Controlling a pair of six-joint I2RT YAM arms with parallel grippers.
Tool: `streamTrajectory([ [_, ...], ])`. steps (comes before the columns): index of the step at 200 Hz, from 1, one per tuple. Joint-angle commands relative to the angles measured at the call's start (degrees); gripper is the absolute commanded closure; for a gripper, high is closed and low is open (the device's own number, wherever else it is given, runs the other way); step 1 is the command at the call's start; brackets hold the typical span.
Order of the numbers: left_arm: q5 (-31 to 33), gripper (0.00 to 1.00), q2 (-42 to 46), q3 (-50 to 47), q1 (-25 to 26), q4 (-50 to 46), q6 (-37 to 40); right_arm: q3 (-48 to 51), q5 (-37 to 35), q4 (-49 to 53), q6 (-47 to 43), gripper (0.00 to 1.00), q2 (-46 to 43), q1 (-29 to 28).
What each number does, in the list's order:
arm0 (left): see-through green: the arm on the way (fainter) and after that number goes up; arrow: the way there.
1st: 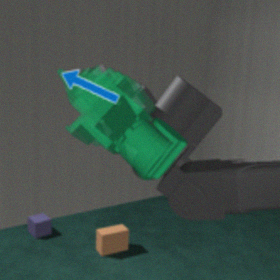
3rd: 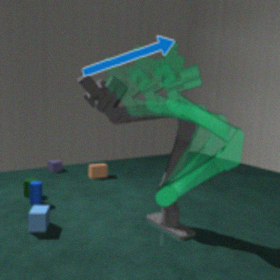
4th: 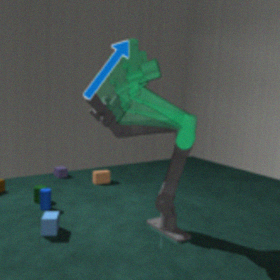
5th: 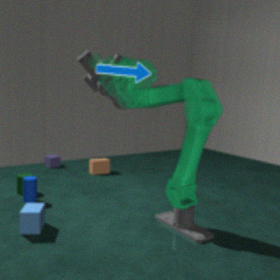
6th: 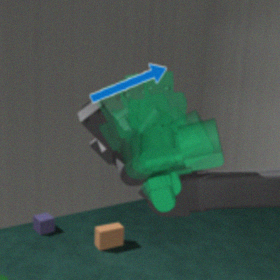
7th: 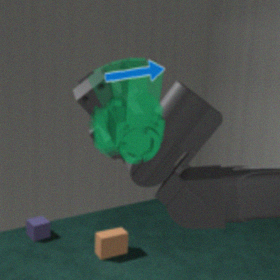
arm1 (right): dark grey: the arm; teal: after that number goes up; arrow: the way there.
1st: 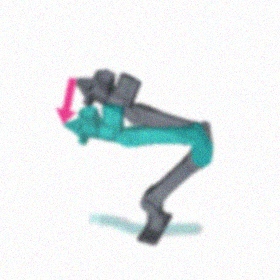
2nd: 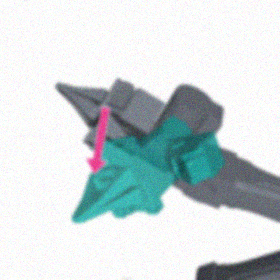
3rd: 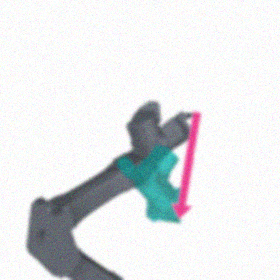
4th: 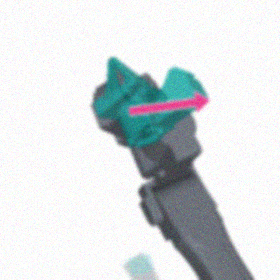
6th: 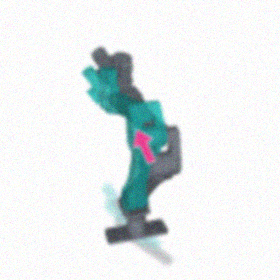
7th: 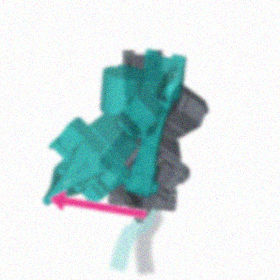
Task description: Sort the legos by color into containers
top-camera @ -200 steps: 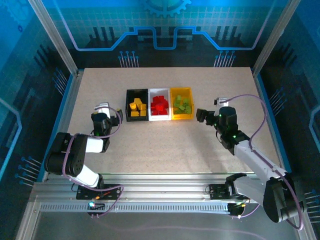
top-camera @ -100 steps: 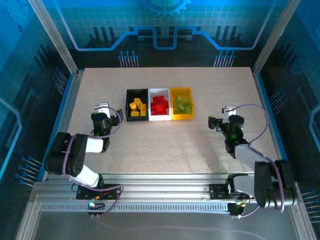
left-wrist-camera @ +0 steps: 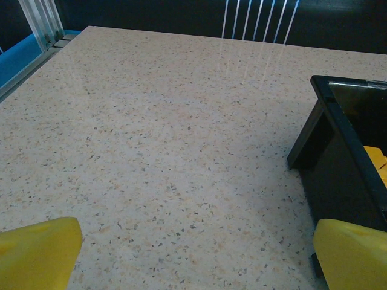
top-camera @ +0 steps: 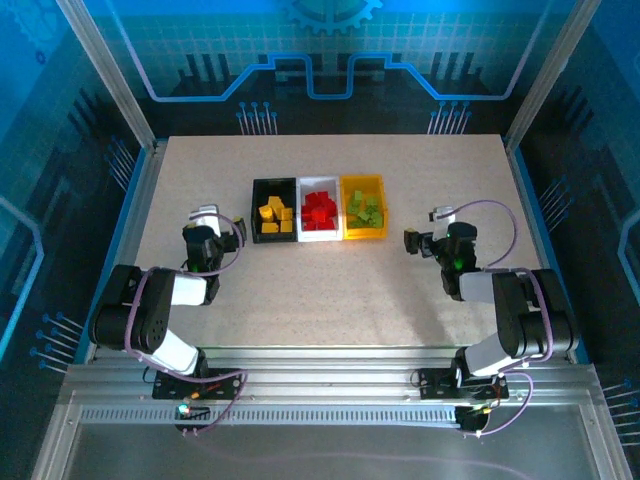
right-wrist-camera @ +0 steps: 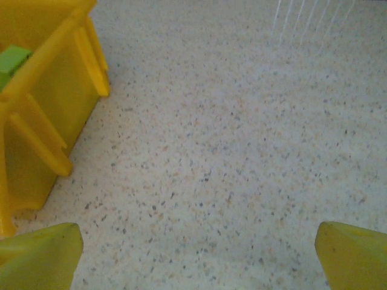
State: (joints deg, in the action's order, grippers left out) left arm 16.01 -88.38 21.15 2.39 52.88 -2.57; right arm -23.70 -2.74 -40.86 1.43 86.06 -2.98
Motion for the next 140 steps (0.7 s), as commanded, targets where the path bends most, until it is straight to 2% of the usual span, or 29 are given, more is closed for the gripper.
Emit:
streamTrajectory([
  [1, -1.1, 0.01, -0.5, -0.2, -0.5, 1.7, 1.0, -1.0, -1.6, -2.2, -1.4, 0.0, -0.1, -0.4],
  [140, -1.1, 0.01, -0.6, -0.1, -0.5, 1.5, 1.1, -1.0, -1.6, -2.4, -1.4, 0.0, 0.1, -0.4],
])
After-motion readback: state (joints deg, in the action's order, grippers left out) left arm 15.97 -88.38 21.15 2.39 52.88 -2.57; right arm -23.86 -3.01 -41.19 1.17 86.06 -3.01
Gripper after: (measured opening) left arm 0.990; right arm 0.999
